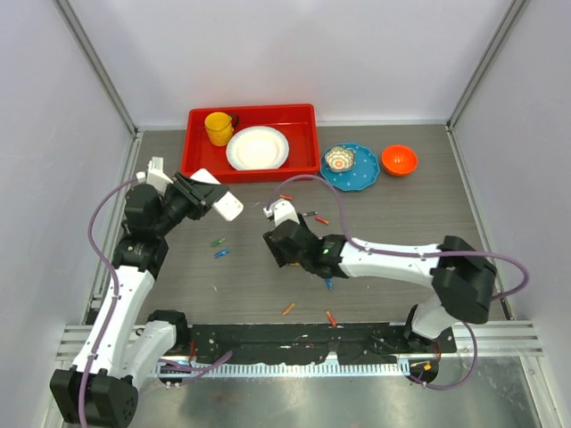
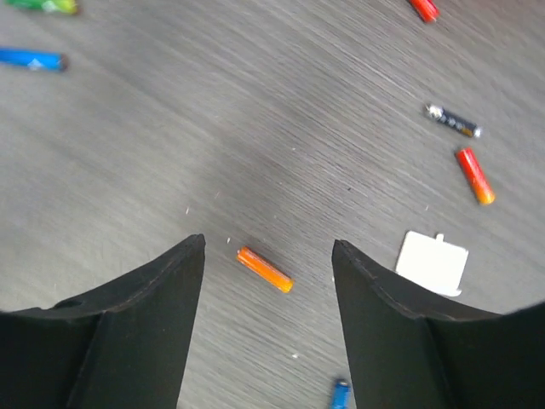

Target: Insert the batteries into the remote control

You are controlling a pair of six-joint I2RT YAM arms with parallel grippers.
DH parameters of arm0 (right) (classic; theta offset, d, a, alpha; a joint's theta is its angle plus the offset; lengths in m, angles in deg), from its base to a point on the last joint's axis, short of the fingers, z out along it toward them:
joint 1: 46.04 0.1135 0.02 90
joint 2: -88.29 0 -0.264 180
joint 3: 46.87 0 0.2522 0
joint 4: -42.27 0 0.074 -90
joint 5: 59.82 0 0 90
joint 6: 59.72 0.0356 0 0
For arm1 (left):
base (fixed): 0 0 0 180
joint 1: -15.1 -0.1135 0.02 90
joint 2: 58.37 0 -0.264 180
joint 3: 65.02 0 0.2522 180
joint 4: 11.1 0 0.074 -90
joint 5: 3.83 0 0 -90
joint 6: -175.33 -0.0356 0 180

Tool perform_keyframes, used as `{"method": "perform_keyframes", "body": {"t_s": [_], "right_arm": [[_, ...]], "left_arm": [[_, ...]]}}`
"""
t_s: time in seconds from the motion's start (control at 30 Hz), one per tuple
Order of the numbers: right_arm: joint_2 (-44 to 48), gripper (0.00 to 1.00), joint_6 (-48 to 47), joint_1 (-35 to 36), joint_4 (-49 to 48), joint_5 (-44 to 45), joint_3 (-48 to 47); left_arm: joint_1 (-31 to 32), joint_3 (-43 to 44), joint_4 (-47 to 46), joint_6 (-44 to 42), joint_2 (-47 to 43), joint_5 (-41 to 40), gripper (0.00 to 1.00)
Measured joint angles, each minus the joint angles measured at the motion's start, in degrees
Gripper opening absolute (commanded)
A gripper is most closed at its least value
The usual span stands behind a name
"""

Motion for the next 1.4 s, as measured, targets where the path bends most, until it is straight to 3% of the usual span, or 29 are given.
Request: {"method": "perform_keyframes", "body": {"t_s": [0.23,0.5,0.73,1.07,1.4], "right_arm": [[7.08,0.55,-19.34,-7.10,0.26,-19.85,4.17],[4.79,0.48,-26.84,-6.64,1.53,-33.57,6.95],[-1.20,0.40,-29.20,-6.67,1.38,-34.67,5.60],[-2.36,0.52,-30.25,-6.99,-2.34,-32.46,5.22],[-3.52,0.48,-31.78,-10.05,-3.32,-32.59,2.12]], "left_arm": [[0.00,-3.43,-0.02,-0.13,-1.95,0.26,0.00],[0.00,-8.63,-0.31,-0.04,-2.97,0.92,0.00],[0.00,-9.64,-0.28,-0.13,-4.85,1.18,0.00],[0.00,-10.25,-0.35,-0.55,-5.11,1.38,0.00],[0.00,-11.63,-0.44,-0.74,-5.09,1.55,0.00]]}}
